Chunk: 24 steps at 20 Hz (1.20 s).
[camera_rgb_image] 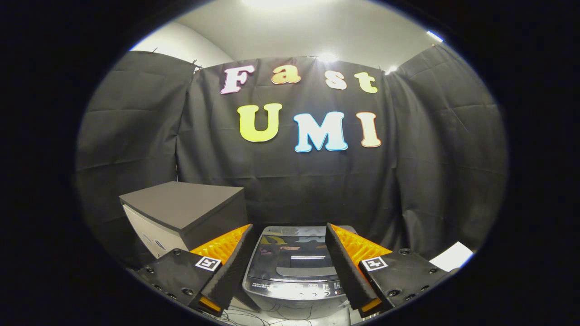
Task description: Put the clothes into the washing machine and then close the washing machine lid.
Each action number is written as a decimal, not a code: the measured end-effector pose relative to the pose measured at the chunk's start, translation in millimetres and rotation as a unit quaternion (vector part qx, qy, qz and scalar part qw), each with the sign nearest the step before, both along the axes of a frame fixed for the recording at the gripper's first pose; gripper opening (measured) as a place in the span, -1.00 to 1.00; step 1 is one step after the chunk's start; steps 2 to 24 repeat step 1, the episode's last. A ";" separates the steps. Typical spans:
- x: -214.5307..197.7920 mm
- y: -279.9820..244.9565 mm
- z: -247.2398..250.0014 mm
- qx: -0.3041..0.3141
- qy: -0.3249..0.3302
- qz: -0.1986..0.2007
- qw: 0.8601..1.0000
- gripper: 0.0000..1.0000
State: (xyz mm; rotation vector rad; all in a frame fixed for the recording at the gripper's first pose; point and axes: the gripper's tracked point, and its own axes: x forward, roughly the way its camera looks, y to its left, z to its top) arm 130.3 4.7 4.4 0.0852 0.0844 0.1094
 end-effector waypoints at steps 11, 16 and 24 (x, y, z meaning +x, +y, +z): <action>-4.4 0.4 1.1 0.002 -0.002 0.001 1.000 0.93; -4.4 0.4 1.1 0.002 -0.002 0.001 1.000 0.93; -4.4 0.4 1.1 0.002 -0.002 0.001 1.000 0.93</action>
